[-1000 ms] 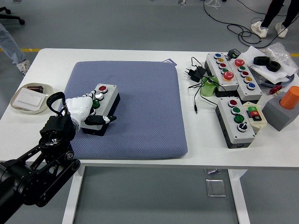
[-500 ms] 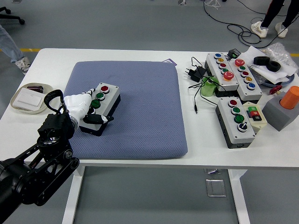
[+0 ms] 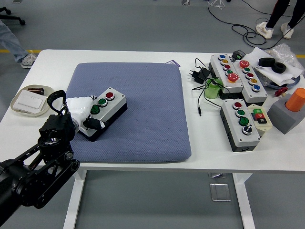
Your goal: Pick up the button,place it on the desk,press the button,press the button
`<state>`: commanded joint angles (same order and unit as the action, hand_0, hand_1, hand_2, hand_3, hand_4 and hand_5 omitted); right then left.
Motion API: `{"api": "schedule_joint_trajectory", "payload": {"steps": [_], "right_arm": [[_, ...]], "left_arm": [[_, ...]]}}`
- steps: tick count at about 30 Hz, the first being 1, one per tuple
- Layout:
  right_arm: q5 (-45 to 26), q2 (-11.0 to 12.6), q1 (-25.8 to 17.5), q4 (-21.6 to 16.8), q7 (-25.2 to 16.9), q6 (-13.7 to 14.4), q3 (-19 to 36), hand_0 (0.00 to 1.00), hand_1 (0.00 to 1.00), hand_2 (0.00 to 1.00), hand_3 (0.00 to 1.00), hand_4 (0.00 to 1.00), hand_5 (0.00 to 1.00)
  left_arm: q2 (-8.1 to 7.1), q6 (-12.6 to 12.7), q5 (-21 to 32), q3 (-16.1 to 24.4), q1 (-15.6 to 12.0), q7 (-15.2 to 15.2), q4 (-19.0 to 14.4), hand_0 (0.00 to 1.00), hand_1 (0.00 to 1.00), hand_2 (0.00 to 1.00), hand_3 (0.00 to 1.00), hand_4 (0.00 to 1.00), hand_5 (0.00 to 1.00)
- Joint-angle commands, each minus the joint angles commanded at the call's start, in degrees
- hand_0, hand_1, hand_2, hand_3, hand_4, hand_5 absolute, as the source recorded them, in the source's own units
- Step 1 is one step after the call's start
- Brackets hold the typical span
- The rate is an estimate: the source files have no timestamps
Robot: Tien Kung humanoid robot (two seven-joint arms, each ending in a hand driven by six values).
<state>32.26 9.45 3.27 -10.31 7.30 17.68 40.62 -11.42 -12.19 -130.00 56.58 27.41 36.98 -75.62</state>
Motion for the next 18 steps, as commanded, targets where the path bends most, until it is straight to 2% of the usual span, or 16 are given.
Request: {"api": "schedule_joint_trajectory", "payload": {"steps": [4, 5, 10, 11, 12, 16, 17, 18], "right_arm": [[0.0, 0.0, 0.0, 0.0, 0.0, 0.0, 0.0, 0.63, 0.469, 0.527, 0.583, 0.266, 0.009], [0.0, 0.0, 0.1, 0.0, 0.0, 0.0, -0.1, 0.631, 0.468, 0.527, 0.583, 0.266, 0.009], [-0.1, 0.0, 0.1, 0.0, 0.0, 0.0, -0.1, 0.631, 0.468, 0.527, 0.583, 0.266, 0.009], [-0.1, 0.0, 0.1, 0.0, 0.0, 0.0, -0.1, 0.63, 0.469, 0.526, 0.583, 0.266, 0.008], [-0.1, 0.0, 0.1, 0.0, 0.0, 0.0, -0.1, 0.63, 0.469, 0.526, 0.583, 0.266, 0.008], [0.1, 0.0, 0.2, 0.0, 0.0, 0.0, 0.1, 0.63, 0.469, 0.526, 0.583, 0.266, 0.008], [0.1, 0.0, 0.2, 0.0, 0.0, 0.0, 0.1, 0.631, 0.469, 0.526, 0.583, 0.267, 0.008], [0.1, 0.0, 0.2, 0.0, 0.0, 0.0, 0.1, 0.631, 0.469, 0.526, 0.583, 0.267, 0.008]], "left_arm": [[-0.24, 0.6, 0.0, 0.0, 0.2, -0.2, 0.0, 0.427, 0.329, 0.302, 0.467, 0.67, 0.002], [-0.46, 1.1, 0.0, -0.1, 0.5, -2.0, -0.1, 0.482, 0.332, 0.266, 0.337, 0.547, 0.002], [-1.11, 3.4, 0.0, -0.6, 1.3, -7.1, 0.0, 0.482, 0.332, 0.266, 0.337, 0.547, 0.002], [-1.48, 4.6, 0.0, -1.0, 1.7, -8.9, 0.2, 0.501, 0.327, 0.251, 0.283, 0.502, 0.002], [-1.6, 5.1, 0.0, -1.1, 1.8, -10.1, 0.3, 0.501, 0.327, 0.251, 0.283, 0.502, 0.002], [-3.06, 8.6, 0.0, -2.9, 3.4, -18.9, 1.6, 0.501, 0.327, 0.251, 0.283, 0.502, 0.002], [-3.36, 9.2, 0.0, -3.2, 3.7, -21.1, 1.9, 0.543, 0.343, 0.267, 0.289, 0.51, 0.002], [-3.68, 9.7, 0.0, -3.6, 4.1, -23.4, 2.3, 0.543, 0.343, 0.267, 0.289, 0.51, 0.002]]}}
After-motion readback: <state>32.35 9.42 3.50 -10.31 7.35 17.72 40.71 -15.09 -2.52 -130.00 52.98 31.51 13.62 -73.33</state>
